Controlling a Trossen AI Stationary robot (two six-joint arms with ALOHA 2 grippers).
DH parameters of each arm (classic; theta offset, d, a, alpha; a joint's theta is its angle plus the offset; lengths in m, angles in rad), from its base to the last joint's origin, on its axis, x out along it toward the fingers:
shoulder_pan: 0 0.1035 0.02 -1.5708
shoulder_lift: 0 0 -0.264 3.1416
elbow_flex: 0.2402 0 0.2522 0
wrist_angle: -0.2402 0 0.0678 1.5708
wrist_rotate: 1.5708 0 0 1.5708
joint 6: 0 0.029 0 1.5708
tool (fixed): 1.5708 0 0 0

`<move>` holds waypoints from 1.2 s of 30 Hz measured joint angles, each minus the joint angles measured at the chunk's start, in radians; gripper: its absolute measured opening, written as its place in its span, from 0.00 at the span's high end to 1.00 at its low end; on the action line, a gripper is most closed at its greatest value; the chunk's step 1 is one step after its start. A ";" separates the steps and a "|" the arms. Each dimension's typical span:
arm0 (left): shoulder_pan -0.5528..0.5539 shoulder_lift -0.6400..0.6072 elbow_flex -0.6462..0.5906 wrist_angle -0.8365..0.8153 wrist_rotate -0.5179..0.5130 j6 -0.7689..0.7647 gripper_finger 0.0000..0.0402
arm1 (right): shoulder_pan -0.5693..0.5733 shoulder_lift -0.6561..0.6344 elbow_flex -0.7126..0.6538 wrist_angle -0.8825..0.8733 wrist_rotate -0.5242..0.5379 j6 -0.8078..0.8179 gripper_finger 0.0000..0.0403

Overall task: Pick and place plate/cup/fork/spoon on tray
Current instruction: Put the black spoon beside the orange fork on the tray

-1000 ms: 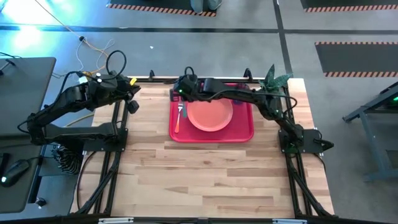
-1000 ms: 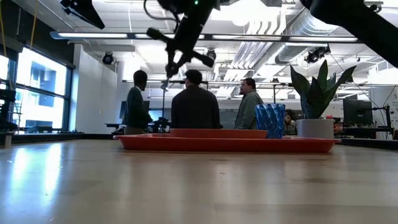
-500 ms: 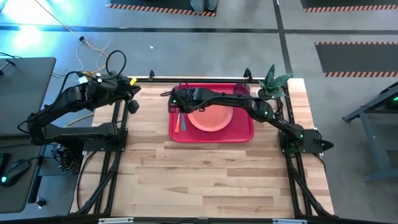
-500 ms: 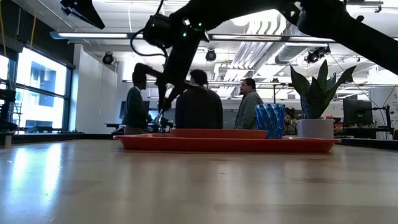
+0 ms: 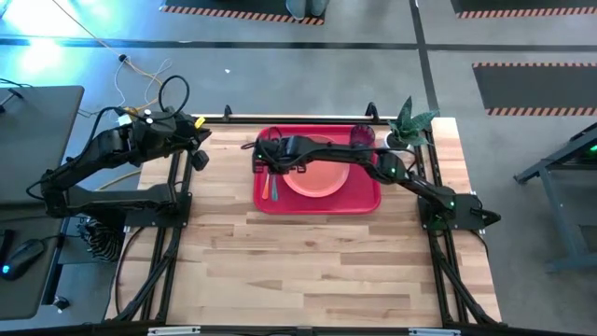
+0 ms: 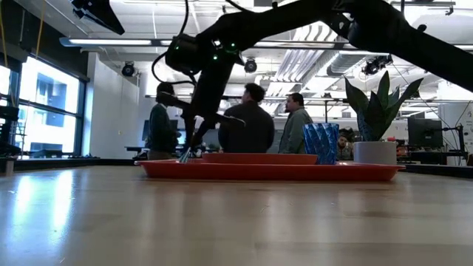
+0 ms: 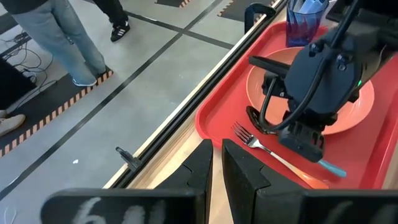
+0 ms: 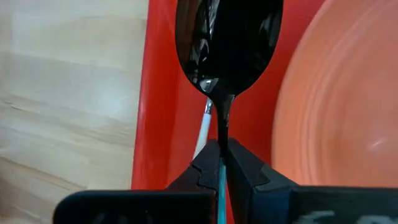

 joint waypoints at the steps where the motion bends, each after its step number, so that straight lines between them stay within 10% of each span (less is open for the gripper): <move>1: 0.000 0.000 0.000 0.000 0.000 0.000 0.94 | -0.001 0.002 0.000 -0.005 -0.001 0.002 1.00; 36: 0.000 0.000 0.000 0.000 0.001 0.002 0.94 | -0.023 0.042 -0.001 -0.006 -0.025 0.040 1.00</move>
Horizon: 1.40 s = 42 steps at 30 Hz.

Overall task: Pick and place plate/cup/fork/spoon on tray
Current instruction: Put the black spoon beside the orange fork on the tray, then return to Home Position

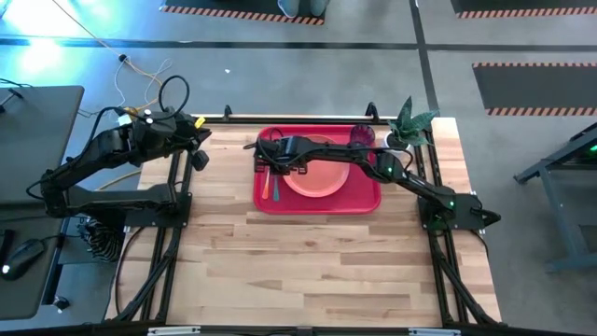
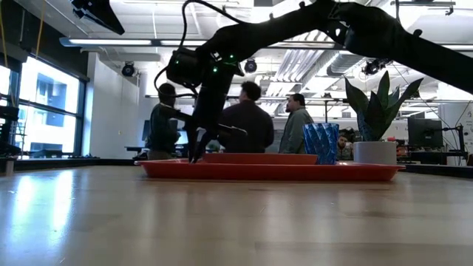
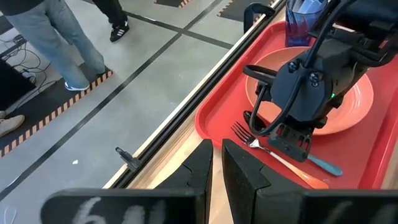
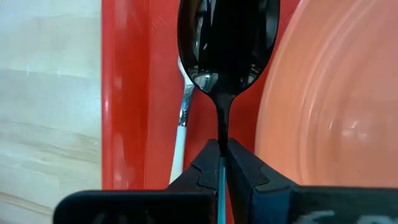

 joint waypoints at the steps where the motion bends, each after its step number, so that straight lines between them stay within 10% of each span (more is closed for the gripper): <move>1: 0.000 0.000 0.000 0.000 0.000 0.000 0.94 | 0.000 0.001 0.000 0.000 0.000 0.000 1.00; 42: 0.000 -0.032 0.000 -0.007 0.057 -0.048 0.94 | -0.011 -0.074 0.001 0.164 0.004 -0.191 0.92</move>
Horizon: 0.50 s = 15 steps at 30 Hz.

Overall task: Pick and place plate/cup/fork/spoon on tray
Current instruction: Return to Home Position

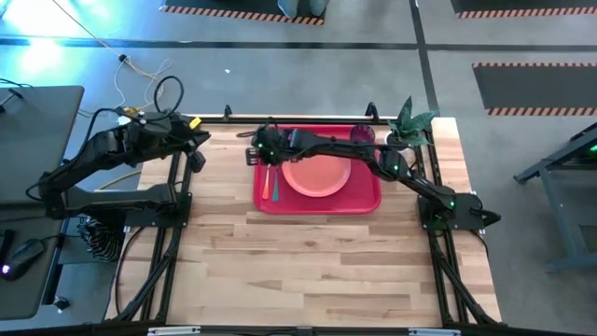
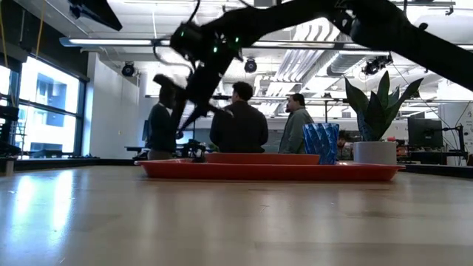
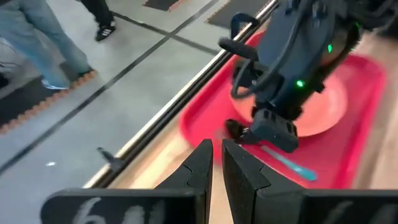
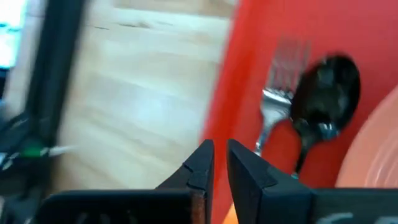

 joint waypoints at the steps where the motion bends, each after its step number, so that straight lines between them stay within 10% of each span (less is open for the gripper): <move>1: 0.000 -0.009 0.000 0.000 0.016 -0.016 0.94 | 0.004 -0.012 0.000 0.007 0.001 -0.035 0.93; 15: -0.001 -0.182 -0.007 -0.009 0.285 -0.147 0.94 | 0.116 -0.177 0.002 0.205 0.006 -0.351 0.93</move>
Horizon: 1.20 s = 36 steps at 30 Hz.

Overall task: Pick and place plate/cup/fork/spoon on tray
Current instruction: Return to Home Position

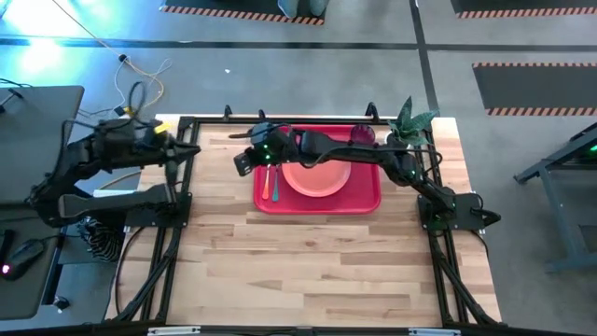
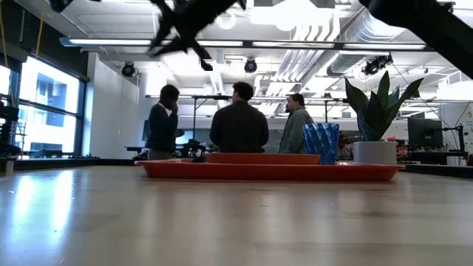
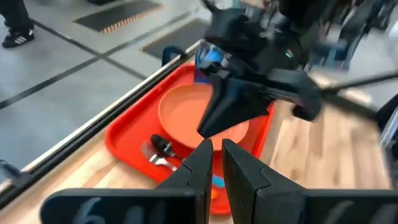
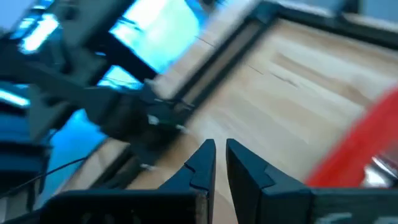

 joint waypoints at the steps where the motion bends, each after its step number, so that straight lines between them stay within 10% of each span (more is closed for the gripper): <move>1: 0.000 -0.026 -0.013 0.009 0.002 -0.018 0.94 | 0.010 -0.006 0.000 0.026 -0.001 -0.026 0.93; 20: 0.000 -0.503 -0.618 0.579 0.068 -0.037 0.94 | 0.082 -0.090 -0.001 0.159 -0.004 -0.243 0.93; 36: -0.002 -0.511 -0.942 0.854 0.077 -0.115 0.94 | 0.012 -0.279 -0.001 -0.111 -0.054 -0.434 0.93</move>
